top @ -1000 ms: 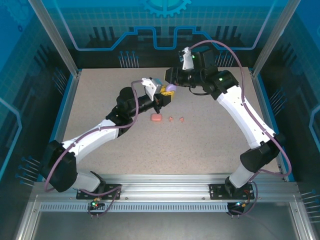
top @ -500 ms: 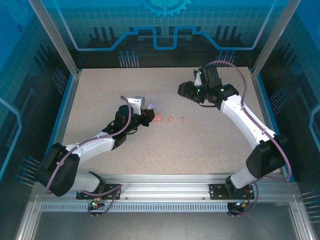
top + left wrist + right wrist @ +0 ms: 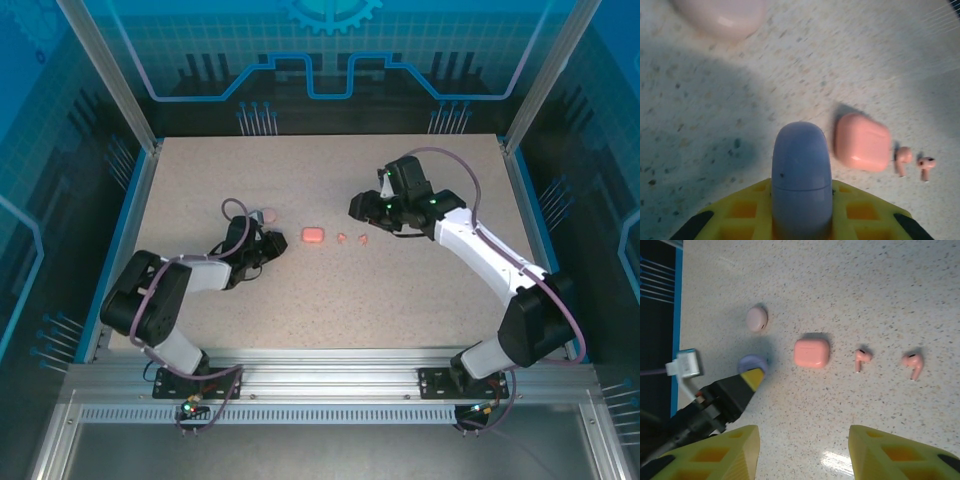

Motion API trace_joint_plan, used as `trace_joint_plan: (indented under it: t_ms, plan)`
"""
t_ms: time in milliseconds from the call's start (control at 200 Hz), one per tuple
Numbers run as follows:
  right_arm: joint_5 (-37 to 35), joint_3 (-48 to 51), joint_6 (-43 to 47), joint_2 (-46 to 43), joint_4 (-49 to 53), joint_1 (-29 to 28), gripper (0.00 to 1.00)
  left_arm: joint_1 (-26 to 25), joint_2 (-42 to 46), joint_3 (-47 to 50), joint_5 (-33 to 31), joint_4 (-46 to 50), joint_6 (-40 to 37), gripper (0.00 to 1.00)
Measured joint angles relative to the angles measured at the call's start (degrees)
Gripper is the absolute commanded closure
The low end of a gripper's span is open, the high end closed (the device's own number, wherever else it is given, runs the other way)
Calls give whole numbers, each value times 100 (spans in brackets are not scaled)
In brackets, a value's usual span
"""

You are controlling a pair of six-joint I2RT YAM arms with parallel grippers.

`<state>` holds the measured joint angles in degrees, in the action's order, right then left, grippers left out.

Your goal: Insert wireless bluetooth earbuds into charging case

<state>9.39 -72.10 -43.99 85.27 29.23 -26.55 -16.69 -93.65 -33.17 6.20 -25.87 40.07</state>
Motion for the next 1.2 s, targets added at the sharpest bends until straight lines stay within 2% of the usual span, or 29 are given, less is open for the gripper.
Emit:
trace_joint_plan:
  t_ms: [125,210,265,325,425,515,660,920,1195]
  plan:
    - [-39,-11,2,28,7,-140,49,66,-221,-2,72,31,103,100]
    - [-61,-83,4,153,22,-210,48,105,-221,-11,87,66,195,82]
    - [-103,-160,4,264,33,-249,46,129,-208,-24,90,125,227,63]
    - [-155,-258,9,404,55,-306,41,153,-160,-57,122,184,341,47]
    - [-260,-466,15,656,140,-389,35,201,28,-103,39,402,444,30]
    - [-411,-688,17,905,238,-485,32,304,264,-105,-131,726,507,22]
    - [-715,-1202,26,1408,529,-680,29,507,782,-107,-345,1403,592,2]
    - [-1355,-2828,-83,2887,1399,-1102,27,625,1773,-831,-579,2566,382,1]
    - [-1873,-4854,-330,4592,2575,-1469,20,868,1860,-2085,-636,3401,181,1]
